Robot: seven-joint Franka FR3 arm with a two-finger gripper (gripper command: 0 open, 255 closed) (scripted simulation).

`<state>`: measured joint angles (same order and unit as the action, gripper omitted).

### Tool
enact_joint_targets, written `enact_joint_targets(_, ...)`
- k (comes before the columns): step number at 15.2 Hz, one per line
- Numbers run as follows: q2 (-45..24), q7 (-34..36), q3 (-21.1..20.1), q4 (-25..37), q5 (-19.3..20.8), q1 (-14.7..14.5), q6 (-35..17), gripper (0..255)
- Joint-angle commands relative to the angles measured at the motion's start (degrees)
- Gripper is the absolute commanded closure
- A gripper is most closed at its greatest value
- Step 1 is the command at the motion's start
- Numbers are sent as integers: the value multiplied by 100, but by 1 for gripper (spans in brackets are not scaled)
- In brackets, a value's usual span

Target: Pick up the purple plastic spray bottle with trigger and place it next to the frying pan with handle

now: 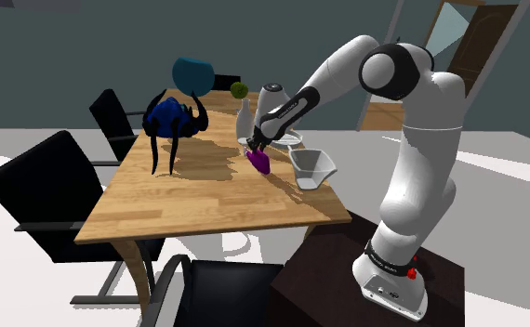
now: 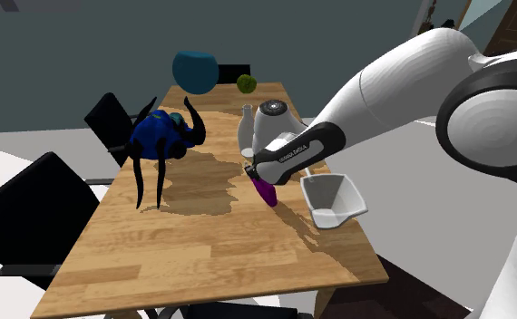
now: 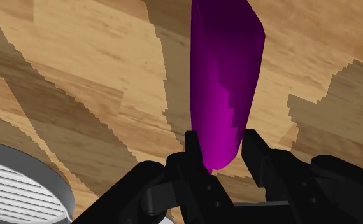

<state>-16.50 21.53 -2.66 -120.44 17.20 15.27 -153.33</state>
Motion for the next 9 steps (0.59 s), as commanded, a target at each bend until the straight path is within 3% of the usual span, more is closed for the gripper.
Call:
enact_joint_targets(1, 0, 1, 0, 0, 1, 0, -3, 255)
enact_joint_targets(3, 0, 1, 0, 0, 1, 0, -3, 255)
enact_joint_targets(4, 0, 1, 0, 0, 1, 0, -3, 0)
enact_joint_targets(9, 0, 1, 0, 0, 1, 0, -2, 0)
